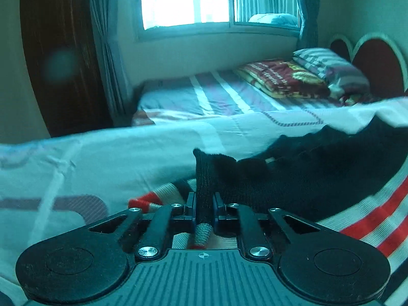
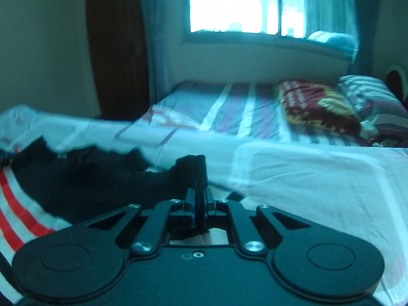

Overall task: Fold small clothes
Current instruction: 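Lay the hem onto the collar and open both tools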

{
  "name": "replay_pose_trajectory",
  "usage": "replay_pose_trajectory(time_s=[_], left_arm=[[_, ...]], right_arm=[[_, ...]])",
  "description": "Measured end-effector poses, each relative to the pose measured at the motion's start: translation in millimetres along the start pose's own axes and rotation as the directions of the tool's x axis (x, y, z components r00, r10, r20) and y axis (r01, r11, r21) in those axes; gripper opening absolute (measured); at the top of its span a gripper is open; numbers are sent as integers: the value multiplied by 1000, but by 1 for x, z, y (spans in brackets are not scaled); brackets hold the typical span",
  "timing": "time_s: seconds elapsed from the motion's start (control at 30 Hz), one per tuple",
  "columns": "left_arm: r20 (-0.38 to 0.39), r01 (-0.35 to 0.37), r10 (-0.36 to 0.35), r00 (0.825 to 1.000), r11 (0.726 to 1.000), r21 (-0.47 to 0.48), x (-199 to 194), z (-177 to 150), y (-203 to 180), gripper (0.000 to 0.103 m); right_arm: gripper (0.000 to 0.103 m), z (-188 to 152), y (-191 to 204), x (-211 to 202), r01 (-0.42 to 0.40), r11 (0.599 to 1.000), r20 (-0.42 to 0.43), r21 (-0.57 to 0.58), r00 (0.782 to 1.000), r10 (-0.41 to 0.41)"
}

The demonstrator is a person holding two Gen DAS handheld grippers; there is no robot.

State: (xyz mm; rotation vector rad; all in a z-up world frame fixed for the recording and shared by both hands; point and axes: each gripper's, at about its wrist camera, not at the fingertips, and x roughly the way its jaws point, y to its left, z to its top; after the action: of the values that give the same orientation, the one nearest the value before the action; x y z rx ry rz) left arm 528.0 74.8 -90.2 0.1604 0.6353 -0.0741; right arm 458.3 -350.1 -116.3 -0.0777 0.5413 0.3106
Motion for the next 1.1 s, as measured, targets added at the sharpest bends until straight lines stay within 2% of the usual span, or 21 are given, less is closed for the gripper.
replay_pose_trajectory(time_s=[0.07, 0.13, 0.23, 0.3, 0.33, 0.37, 0.4, 0.43, 0.47, 0.53, 0.6, 0.67, 0.73, 0.77, 0.83, 0.87, 0.93, 0.97, 1.0, 1.1], left_arm=[[6, -68, 68, 998, 997, 37, 9, -4, -9, 10], [13, -118, 117, 993, 992, 35, 14, -2, -14, 10], [-4, -136, 136, 991, 988, 70, 16, 2, -20, 10], [9, -136, 136, 991, 988, 67, 8, 4, -17, 27], [29, -157, 156, 987, 987, 34, -2, 5, -12, 41], [84, -172, 171, 982, 985, 6, -16, 4, -10, 47], [138, -160, 159, 978, 987, -4, -30, 4, -11, 51], [148, -127, 127, 981, 992, -13, -37, 6, -16, 58], [140, -79, 81, 987, 997, -16, -39, 7, -26, 66], [121, 40, -46, 992, 998, 51, -36, 8, -59, 77], [110, 117, -132, 985, 984, 136, -35, 4, -93, 78], [89, 164, -185, 979, 965, 206, -32, -1, -116, 78], [71, 128, -148, 986, 963, 239, -21, -9, -117, 80], [84, 120, -140, 987, 971, 207, -17, -12, -106, 94], [83, 80, -90, 992, 989, 123, -11, -14, -77, 100], [77, 75, -81, 994, 994, 82, -11, -15, -63, 101], [57, 39, -41, 998, 998, 39, -7, -18, -43, 103], [50, 41, -42, 998, 999, 21, -6, -18, -36, 103], [46, 39, -39, 998, 999, 9, -7, -17, -33, 103], [68, 7, -11, 998, 999, 47, -20, -16, -44, 103]], right_arm=[[6, -6, -4, 7, 41, 999, -28, -16, 999, -41], [6, -18, -8, 18, 65, 998, -64, -3, 996, -65], [7, -18, -14, 18, 61, 997, -62, 45, 996, -58], [21, -15, -15, 11, 57, 997, -52, 50, 997, -54], [28, -14, -11, 2, 66, 997, -29, 26, 997, -65], [29, -12, -3, -9, 67, 998, 10, -17, 998, -67], [29, -10, 6, -18, 40, 998, 38, -53, 999, -38], [28, -9, 14, -21, -19, 997, 32, -71, 999, 22], [28, -6, 25, -18, -94, 992, 8, -88, 995, 95], [26, -5, 55, -4, -191, 971, -37, -146, 982, 187], [27, -5, 85, 12, -248, 947, -78, -203, 968, 237], [27, -8, 107, 25, -257, 928, -103, -270, 966, 238], [26, -13, 114, 34, -231, 907, -122, -351, 972, 200], [27, -15, 110, 35, -198, 905, -106, -378, 980, 170], [28, -16, 86, 37, -68, 929, -74, -365, 996, 44], [34, -15, 66, 38, -25, 950, -75, -311, 997, 1], [36, -13, 30, 36, -49, 982, -105, -185, 994, 30], [36, -11, 25, 34, -43, 981, -104, -187, 994, 23], [36, -11, 27, 33, 7, 977, -102, -213, 994, -30], [40, -9, 31, 20, 9, 980, -88, -198, 996, -27]])
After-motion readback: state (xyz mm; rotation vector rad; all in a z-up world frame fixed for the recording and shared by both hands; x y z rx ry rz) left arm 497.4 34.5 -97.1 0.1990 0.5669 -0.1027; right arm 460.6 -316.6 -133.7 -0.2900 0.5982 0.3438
